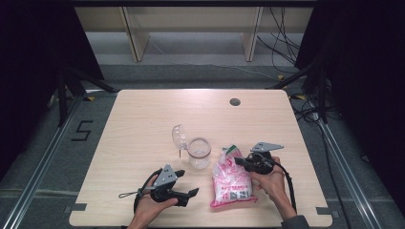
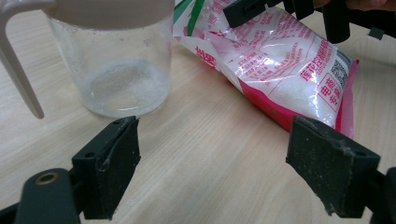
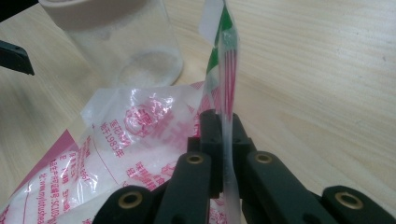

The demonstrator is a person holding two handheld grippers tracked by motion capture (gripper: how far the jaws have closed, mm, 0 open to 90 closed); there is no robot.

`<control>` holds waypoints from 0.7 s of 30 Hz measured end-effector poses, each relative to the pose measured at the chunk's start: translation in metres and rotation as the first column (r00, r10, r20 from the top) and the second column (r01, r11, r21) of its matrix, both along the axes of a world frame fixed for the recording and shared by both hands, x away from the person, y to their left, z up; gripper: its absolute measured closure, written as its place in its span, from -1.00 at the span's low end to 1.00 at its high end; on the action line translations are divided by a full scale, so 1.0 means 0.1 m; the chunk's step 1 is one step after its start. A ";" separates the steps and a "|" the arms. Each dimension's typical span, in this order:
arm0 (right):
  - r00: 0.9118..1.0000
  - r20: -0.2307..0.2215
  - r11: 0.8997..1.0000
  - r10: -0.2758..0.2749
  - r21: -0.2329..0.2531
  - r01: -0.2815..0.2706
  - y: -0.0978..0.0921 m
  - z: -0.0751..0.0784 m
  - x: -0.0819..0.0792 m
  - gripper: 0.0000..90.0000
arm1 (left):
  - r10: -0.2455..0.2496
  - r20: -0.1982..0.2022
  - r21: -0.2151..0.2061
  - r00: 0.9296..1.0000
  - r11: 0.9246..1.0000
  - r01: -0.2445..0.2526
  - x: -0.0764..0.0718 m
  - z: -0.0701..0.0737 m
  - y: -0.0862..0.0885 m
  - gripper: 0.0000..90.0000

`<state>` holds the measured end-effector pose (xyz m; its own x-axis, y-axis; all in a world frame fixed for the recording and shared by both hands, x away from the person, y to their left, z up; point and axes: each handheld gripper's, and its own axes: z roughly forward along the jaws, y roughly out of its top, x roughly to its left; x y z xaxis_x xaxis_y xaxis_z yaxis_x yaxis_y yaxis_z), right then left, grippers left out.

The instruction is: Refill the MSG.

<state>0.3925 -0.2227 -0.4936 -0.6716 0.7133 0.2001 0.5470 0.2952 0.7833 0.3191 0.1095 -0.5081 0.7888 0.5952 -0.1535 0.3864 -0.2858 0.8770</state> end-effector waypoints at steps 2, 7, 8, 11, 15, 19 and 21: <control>1.000 -0.003 1.000 0.021 0.014 -0.021 -0.01 0.01 0.00 1.00 | 0.005 -0.005 0.001 1.000 1.000 -0.005 0.00 -0.01 -0.01 -0.63; 0.999 0.040 0.999 0.016 0.048 -0.018 -0.01 0.09 -0.04 1.00 | -0.012 -0.012 -0.006 1.000 1.000 0.012 -0.02 -0.01 -0.05 -0.63; 0.998 0.057 0.998 0.017 0.054 -0.020 -0.01 0.13 -0.06 1.00 | -0.017 -0.006 0.001 1.000 1.000 0.017 -0.02 -0.01 -0.05 -0.63; 0.995 0.097 0.997 0.022 0.075 -0.030 -0.01 0.22 -0.10 1.00 | -0.024 -0.012 -0.009 1.000 1.000 0.024 -0.04 0.00 -0.08 -0.63; 0.994 0.106 0.995 0.010 0.102 -0.021 -0.03 0.37 -0.18 1.00 | -0.049 -0.044 -0.047 0.998 0.998 0.047 -0.04 -0.01 -0.13 -0.63; 0.991 0.135 0.992 0.013 0.124 -0.030 -0.01 0.44 -0.21 1.00 | -0.078 -0.037 -0.030 0.996 0.997 0.077 -0.07 0.02 -0.30 -0.61; 0.989 0.146 0.991 0.012 0.128 -0.031 -0.01 0.47 -0.23 1.00 | -0.099 -0.032 -0.005 0.995 0.995 0.099 -0.06 0.01 -0.35 -0.61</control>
<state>0.3699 -0.2236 -0.4461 -0.7153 0.6726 0.1899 0.4198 0.1962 0.8861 0.3134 0.0744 -0.5068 0.8386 0.5135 -0.1817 0.3841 -0.3210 0.8657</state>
